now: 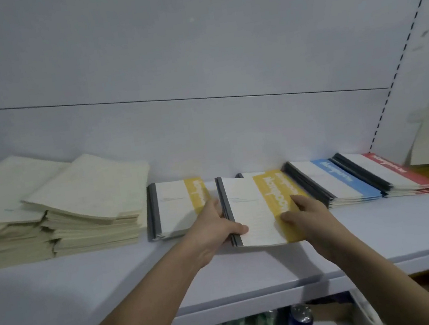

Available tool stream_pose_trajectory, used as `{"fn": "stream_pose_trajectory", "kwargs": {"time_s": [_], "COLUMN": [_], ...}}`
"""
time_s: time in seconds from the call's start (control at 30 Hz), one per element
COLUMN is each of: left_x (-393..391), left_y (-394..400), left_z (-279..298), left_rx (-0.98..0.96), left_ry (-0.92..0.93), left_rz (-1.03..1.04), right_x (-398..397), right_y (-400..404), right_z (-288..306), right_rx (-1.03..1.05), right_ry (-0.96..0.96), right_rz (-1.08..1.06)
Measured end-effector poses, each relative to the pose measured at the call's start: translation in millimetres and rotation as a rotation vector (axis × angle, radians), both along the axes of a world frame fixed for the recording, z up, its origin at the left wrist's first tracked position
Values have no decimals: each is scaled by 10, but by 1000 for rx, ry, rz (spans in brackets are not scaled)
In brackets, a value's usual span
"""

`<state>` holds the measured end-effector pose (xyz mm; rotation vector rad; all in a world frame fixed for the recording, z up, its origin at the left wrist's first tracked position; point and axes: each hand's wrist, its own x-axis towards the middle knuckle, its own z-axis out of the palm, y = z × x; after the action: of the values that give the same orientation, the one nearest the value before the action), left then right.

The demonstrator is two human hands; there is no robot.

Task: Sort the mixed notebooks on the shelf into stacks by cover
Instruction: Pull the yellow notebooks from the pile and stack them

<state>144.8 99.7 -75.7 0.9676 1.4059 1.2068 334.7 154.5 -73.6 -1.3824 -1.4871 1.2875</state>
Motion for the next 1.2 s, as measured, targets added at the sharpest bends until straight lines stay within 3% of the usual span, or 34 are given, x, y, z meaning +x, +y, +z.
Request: {"fn": "stream_pose_trajectory", "kwargs": {"time_s": [0.27,0.5,0.67,0.83,1.0,1.2], "left_x": [678,805,814,744,345,-306], "left_y": [624,888,907,856,552,-15], "left_z": [88,-3,-126,-62,144,284], "left_rx": [-37,-6,-25,36,124,133], "left_ry": [175,288,381,493,778,1222], "left_rz": [134,235,124,187,219,363], "right_x": [383,405,444,331,12,-608], "right_y": [962,1328,1323,1157,954,596], "right_z": [50,64,40,64,211,209], "right_rx": [138,474,567,642,676,713], "right_ry": [-355,-675,-680,-497,-371,-423], "right_rz": [-10,151,222,342,448,623]}}
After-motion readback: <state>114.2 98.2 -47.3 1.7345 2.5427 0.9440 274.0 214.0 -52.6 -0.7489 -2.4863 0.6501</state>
